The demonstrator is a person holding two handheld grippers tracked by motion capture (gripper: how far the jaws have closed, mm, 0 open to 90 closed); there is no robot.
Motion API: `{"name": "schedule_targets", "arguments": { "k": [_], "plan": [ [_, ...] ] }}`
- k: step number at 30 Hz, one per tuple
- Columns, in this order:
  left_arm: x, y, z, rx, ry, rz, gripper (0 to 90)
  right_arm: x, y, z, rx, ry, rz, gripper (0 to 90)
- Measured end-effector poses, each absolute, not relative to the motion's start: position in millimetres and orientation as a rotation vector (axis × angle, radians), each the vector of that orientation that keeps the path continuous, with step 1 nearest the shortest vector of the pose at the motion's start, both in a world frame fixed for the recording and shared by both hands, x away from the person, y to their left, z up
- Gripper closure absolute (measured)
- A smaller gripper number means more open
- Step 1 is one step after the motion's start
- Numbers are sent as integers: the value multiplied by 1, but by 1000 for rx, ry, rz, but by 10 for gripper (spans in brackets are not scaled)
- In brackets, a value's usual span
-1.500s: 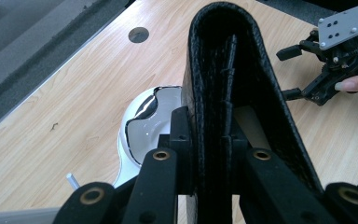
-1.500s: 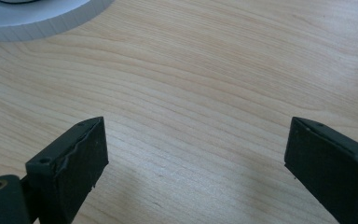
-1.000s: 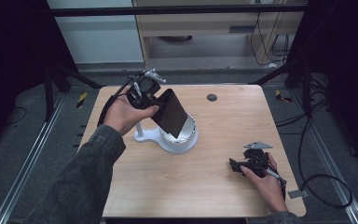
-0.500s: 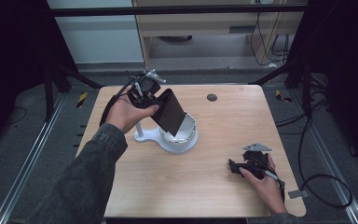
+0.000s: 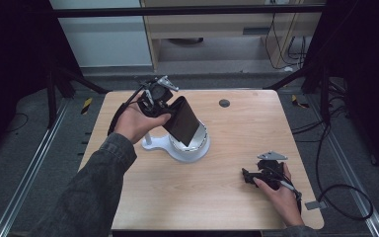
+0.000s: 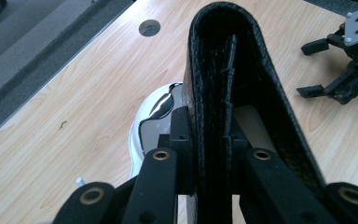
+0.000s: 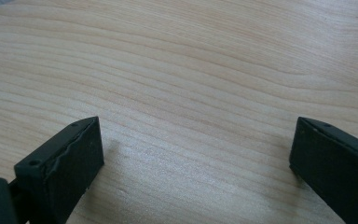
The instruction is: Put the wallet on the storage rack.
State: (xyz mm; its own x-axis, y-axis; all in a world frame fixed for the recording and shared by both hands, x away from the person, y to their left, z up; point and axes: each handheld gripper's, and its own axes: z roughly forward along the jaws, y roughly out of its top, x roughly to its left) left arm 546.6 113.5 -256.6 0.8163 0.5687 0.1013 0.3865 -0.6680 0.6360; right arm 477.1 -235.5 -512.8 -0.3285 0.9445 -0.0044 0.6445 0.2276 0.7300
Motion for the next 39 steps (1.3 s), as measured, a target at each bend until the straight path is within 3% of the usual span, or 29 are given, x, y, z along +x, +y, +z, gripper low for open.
{"name": "schedule_targets", "arguments": {
  "k": [23,39],
  "plan": [
    [576,86,-308,2448,752,329,796,476,-236,-513,1452,2062,887,30],
    [590,91,-316,2430,825,290,794,476,-236,-513,1451,2064,888,30]
  ]
}}
